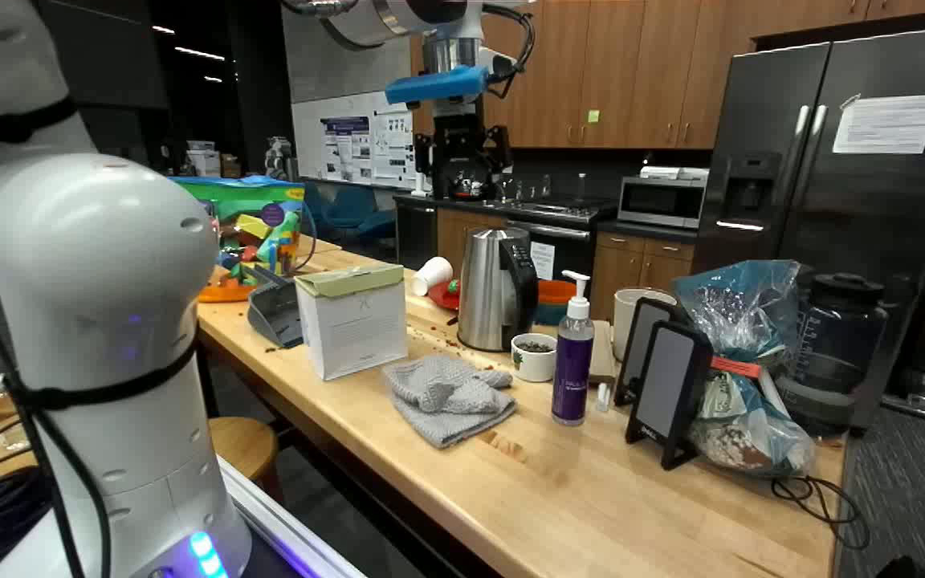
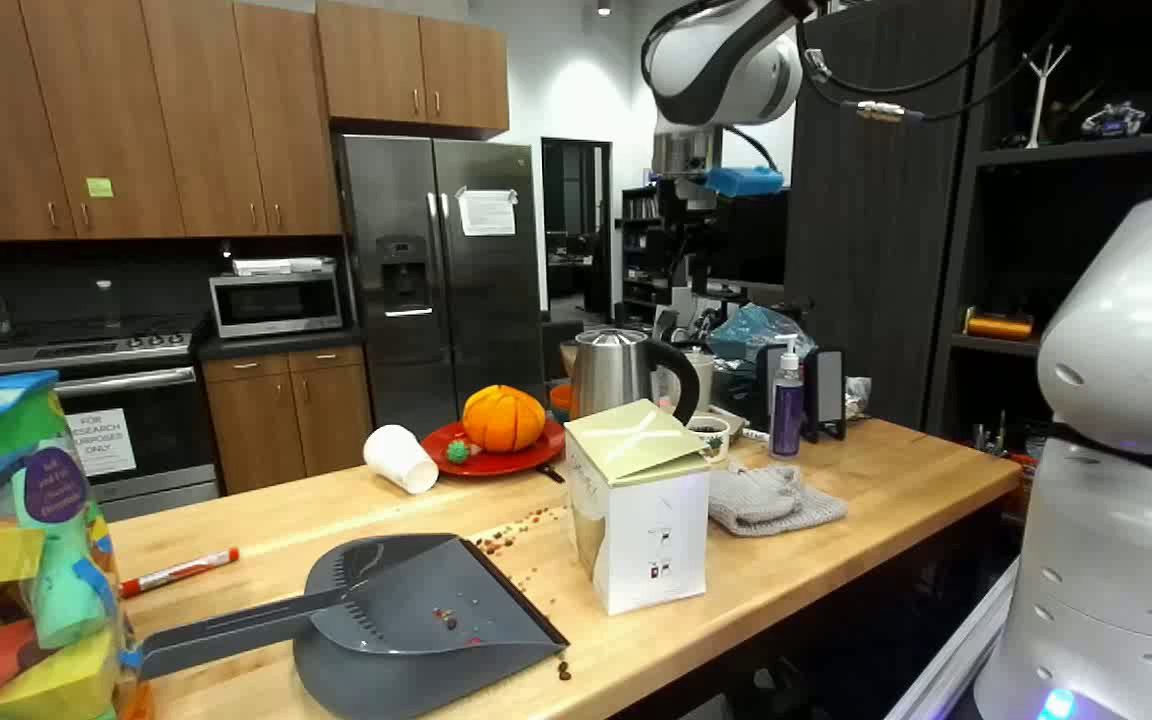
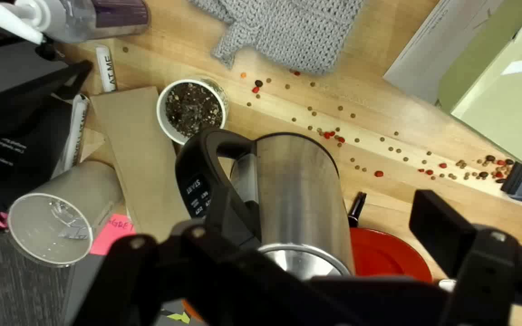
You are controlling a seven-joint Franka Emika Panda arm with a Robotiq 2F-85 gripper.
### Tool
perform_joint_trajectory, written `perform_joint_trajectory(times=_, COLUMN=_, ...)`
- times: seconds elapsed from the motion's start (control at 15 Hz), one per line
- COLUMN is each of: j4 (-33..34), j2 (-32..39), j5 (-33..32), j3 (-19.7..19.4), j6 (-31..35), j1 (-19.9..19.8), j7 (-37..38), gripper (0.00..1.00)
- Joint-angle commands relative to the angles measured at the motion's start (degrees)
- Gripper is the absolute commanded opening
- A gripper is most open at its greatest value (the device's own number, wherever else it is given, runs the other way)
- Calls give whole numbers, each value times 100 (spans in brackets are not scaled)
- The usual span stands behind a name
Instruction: Open the box
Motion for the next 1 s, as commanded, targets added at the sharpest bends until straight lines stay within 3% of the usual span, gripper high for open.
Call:
perform_joint_trajectory(times=0.0, j4=13, j2=-1, j5=7, j3=17, j6=-14, j1=-18, j7=-4, gripper=100)
perform_joint_trajectory(times=0.47, j4=-748, j2=-78, j5=503, j3=-262, j6=128, j1=-7, j7=-459, gripper=100)
perform_joint_trajectory(times=0.93, j4=-1404, j2=-140, j5=1528, j3=-381, j6=334, j1=130, j7=-1163, gripper=100)
